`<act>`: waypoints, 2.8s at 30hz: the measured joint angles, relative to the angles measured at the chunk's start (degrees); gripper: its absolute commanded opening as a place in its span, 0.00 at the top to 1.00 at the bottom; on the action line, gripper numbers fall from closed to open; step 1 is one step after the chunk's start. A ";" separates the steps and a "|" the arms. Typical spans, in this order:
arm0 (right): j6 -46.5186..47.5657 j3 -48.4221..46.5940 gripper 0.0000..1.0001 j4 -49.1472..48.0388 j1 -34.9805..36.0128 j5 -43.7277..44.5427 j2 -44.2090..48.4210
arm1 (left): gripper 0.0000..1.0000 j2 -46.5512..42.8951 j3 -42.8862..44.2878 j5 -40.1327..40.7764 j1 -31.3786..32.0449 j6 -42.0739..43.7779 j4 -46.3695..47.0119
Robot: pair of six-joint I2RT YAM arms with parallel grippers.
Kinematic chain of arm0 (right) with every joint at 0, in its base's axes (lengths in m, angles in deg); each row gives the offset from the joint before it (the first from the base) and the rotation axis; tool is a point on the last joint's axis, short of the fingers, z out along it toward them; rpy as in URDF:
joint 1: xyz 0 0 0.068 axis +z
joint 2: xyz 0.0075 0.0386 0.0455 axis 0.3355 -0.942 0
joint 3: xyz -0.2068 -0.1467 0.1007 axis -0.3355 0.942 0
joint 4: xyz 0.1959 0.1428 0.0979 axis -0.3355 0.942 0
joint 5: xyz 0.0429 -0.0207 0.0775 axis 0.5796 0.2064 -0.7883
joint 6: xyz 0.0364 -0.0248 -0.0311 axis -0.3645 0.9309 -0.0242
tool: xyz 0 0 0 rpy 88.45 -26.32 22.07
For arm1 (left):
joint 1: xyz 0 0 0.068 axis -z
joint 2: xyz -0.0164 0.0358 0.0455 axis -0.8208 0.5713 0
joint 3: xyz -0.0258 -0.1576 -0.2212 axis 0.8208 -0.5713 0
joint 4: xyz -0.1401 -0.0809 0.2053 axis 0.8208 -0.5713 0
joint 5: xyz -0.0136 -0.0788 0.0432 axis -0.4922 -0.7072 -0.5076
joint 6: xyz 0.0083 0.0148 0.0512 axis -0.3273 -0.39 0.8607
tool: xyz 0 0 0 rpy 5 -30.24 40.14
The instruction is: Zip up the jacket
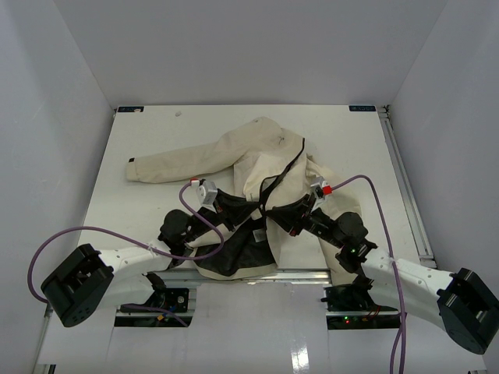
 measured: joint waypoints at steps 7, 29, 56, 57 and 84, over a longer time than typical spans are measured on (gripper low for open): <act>0.00 0.00 0.92 0.03 0.14 0.45 -0.24 | 0.67 0.02 0.02 -1.17 0.01 -0.19 0.00; -0.04 0.00 0.92 1.96 0.32 1.31 1.02 | 0.86 0.61 0.15 -6.47 0.00 -0.43 -0.16; 1.69 1.39 0.92 2.47 0.30 -1.52 5.50 | 0.46 -1.70 1.68 -7.69 0.01 -1.15 -6.11; 1.64 1.56 0.92 2.38 0.30 -1.47 5.87 | 0.50 -2.02 1.68 -8.02 0.01 -1.16 -6.28; 3.32 2.29 0.92 5.43 -0.27 1.80 10.58 | 1.00 0.53 9.33 -14.68 -0.43 1.33 -17.68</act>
